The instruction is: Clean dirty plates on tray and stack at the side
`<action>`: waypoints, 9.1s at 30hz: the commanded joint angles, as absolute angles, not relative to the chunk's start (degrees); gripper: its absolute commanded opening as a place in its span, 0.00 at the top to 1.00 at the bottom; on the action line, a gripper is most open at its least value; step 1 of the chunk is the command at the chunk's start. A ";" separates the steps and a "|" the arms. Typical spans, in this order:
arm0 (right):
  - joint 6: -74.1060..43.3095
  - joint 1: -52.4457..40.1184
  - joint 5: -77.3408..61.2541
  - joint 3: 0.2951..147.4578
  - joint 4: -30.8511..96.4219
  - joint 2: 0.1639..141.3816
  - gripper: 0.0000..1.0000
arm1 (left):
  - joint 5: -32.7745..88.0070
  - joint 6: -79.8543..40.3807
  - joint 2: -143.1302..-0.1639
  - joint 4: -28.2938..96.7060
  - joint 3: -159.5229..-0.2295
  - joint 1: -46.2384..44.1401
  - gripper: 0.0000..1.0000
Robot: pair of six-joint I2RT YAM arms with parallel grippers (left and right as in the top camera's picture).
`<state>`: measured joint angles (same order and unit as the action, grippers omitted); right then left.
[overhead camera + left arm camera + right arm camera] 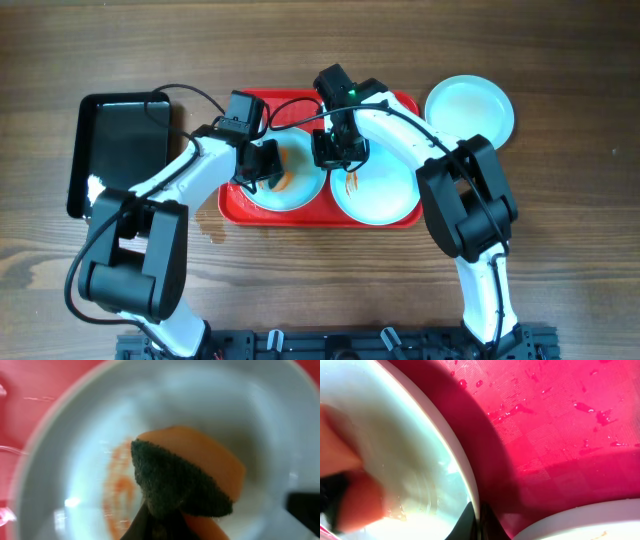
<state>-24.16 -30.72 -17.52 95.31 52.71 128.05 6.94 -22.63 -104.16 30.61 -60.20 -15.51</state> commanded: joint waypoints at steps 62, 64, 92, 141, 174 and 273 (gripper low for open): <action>-25.52 -30.89 -14.00 94.87 52.69 129.12 0.96 | -24.53 -23.66 -104.90 50.61 -74.78 -15.64 0.96; -25.58 -30.89 -13.91 94.87 52.47 129.12 0.95 | -24.49 -25.56 -103.39 50.61 -76.38 -15.64 0.96; -12.21 -31.55 29.91 104.36 52.42 113.40 0.96 | -2.35 -25.74 -98.24 48.90 -77.14 -12.10 0.96; -17.78 -26.02 6.07 104.14 58.06 113.34 0.96 | -2.39 -25.74 -98.26 48.93 -77.08 -12.10 0.96; -19.07 21.87 -22.74 81.14 40.97 114.02 0.51 | -2.39 -25.76 -98.26 48.21 -76.82 -12.10 0.96; -21.30 -25.41 -16.69 71.55 36.42 111.28 0.77 | -2.35 -25.76 -98.26 48.47 -76.82 -12.10 0.96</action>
